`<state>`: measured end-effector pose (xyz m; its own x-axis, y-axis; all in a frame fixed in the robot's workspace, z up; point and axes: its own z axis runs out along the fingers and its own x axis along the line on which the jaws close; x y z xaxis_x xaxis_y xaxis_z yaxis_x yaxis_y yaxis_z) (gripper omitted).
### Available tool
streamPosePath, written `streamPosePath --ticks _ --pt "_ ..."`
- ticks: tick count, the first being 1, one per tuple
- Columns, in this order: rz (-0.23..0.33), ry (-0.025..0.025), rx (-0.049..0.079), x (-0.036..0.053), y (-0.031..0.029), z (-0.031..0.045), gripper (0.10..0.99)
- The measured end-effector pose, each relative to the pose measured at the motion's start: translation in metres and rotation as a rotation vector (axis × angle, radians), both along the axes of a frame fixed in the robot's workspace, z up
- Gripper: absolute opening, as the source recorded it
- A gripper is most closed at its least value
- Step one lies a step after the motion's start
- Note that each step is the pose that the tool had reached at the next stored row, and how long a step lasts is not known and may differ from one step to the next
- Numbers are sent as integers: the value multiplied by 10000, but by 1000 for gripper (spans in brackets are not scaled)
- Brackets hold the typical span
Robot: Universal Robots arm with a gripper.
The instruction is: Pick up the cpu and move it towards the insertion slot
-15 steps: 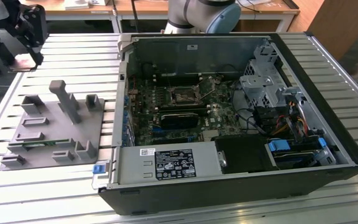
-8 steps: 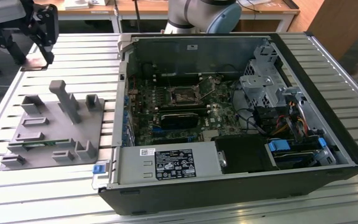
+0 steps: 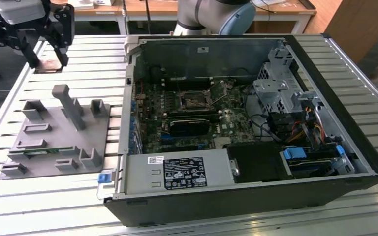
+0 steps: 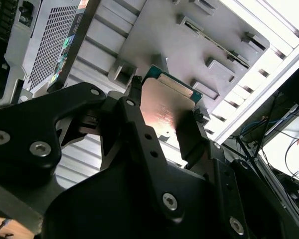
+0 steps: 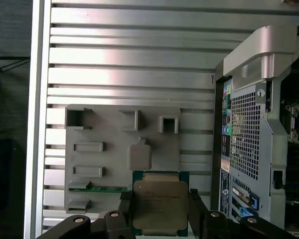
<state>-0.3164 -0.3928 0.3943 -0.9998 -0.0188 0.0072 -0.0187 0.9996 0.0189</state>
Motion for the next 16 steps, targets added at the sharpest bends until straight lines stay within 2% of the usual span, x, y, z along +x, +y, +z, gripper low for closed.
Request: streamPosePath --ticks 16 --pt "0 1 0 406 29 -1 529"
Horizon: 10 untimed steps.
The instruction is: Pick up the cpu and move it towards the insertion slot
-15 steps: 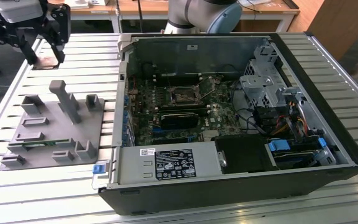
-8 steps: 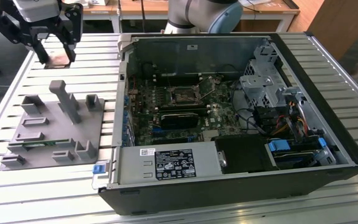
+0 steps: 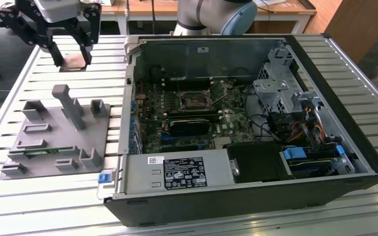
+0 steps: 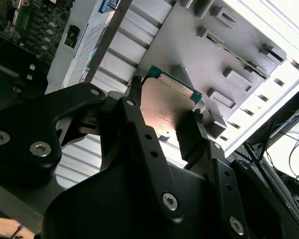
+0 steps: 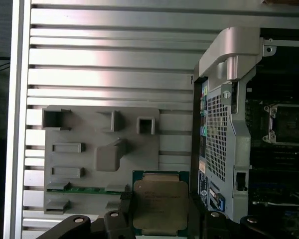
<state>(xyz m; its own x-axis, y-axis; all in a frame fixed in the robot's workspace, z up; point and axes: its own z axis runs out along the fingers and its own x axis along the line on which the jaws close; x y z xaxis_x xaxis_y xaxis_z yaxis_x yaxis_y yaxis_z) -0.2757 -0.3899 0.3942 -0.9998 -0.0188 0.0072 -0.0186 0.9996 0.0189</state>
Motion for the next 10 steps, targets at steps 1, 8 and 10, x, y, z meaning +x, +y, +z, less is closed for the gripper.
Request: streamPosePath --ticks 1,8,10 --pt "0 1 -1 30 1 0 529" --pt "1 0 -1 243 16 -1 529" --pt "0 0 0 294 23 -2 529"
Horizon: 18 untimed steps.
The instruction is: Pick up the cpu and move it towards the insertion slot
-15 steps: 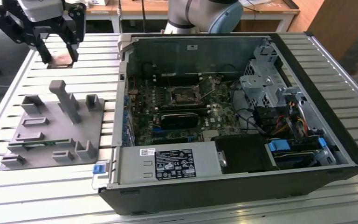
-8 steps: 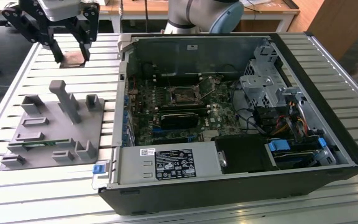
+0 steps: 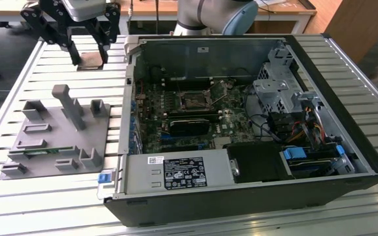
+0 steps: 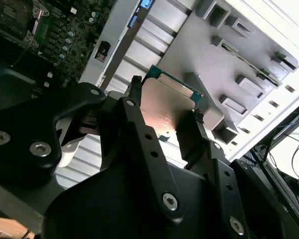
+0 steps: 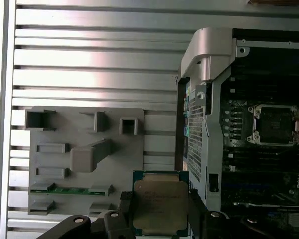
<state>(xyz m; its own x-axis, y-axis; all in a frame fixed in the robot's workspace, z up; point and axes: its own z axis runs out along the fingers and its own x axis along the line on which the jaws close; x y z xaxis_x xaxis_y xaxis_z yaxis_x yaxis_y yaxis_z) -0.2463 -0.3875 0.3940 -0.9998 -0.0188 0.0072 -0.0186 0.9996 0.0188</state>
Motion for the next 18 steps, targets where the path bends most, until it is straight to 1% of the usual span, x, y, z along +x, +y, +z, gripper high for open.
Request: streamPosePath --ticks 18 --pt "0 -1 1 457 75 -5 529"
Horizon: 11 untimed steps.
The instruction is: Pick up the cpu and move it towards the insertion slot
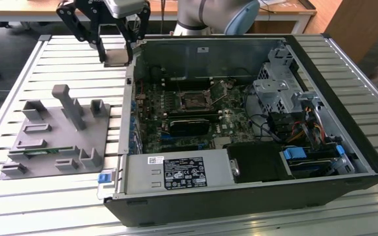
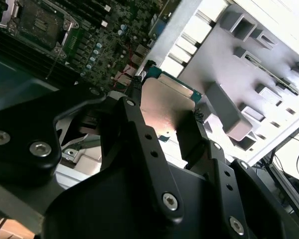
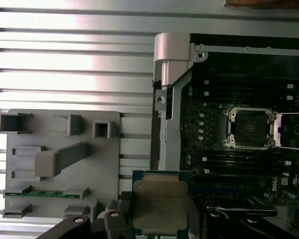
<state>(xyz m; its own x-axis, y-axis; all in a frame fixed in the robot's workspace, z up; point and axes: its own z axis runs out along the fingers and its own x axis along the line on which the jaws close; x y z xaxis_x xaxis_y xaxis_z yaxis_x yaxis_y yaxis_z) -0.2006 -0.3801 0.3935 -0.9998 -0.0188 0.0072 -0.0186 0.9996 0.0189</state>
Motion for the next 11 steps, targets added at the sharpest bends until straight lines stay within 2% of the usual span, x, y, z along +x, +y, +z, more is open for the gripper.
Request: streamPosePath --ticks 11 --pt "0 0 0 303 66 -2 529"
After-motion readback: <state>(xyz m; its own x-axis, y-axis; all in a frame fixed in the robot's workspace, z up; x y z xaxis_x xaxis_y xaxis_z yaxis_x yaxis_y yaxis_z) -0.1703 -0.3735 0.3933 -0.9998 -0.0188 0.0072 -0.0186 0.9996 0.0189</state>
